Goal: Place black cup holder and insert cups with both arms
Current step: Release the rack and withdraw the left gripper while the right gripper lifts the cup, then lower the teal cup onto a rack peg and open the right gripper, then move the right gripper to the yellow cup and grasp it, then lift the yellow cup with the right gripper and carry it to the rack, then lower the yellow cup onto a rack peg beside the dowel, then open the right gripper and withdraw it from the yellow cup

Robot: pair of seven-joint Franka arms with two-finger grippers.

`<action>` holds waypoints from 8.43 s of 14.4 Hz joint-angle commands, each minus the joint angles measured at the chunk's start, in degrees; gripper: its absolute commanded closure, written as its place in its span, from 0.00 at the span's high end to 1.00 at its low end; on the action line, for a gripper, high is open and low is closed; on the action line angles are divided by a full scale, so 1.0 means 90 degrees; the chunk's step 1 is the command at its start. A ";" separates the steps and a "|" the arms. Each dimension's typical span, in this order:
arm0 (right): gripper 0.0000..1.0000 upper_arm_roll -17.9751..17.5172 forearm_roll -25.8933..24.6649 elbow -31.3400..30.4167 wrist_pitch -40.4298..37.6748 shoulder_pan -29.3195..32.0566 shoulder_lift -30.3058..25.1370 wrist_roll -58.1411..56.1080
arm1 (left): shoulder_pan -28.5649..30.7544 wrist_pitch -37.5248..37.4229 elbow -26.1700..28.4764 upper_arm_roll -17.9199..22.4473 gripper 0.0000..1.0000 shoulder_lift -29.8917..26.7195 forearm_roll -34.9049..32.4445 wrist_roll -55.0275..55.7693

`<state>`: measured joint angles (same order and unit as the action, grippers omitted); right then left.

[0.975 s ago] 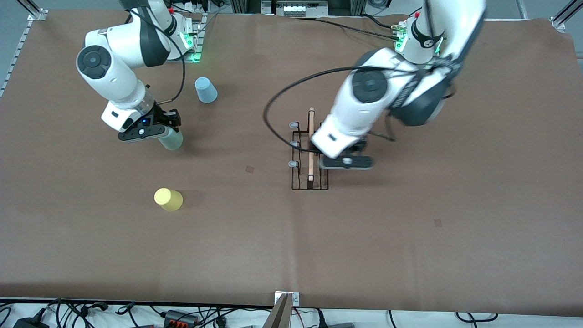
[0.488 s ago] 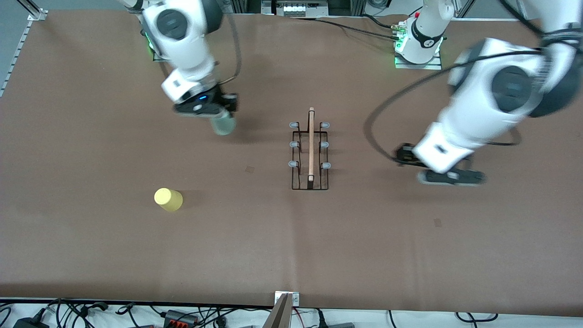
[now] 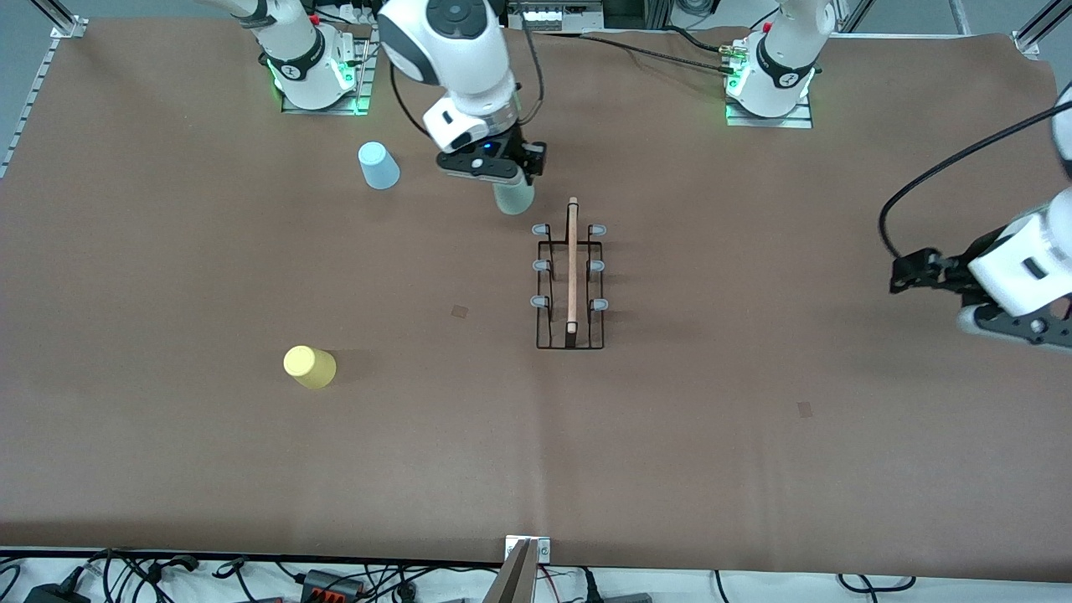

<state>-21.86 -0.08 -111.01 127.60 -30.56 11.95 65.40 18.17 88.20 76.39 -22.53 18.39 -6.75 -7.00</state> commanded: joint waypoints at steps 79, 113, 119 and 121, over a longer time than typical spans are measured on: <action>0.00 0.1512 -0.0519 0.0156 0.1164 0.1864 0.0460 -0.6035 | -0.1872 0.1265 0.2323 0.2415 1.00 -0.1887 0.0711 0.0055; 1.00 0.1638 -0.0636 0.2080 0.2093 -0.0346 0.2140 -0.1232 | -0.1863 0.1245 0.2284 0.2435 1.00 -0.1877 0.0711 0.0045; 1.00 0.1599 -0.0568 0.1817 -0.0492 0.1019 0.0413 -0.2421 | -0.1863 0.1245 0.2284 0.2435 1.00 -0.1877 0.0711 0.0045; 1.00 0.1589 -0.0568 0.1817 -0.1186 0.1653 -0.0017 -0.2937 | -0.1863 0.1245 0.2284 0.2435 1.00 -0.1877 0.0711 0.0045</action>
<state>-6.51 -5.31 -91.63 120.97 -20.88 16.65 43.31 1.58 100.13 97.09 -0.93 2.23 -1.20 -6.85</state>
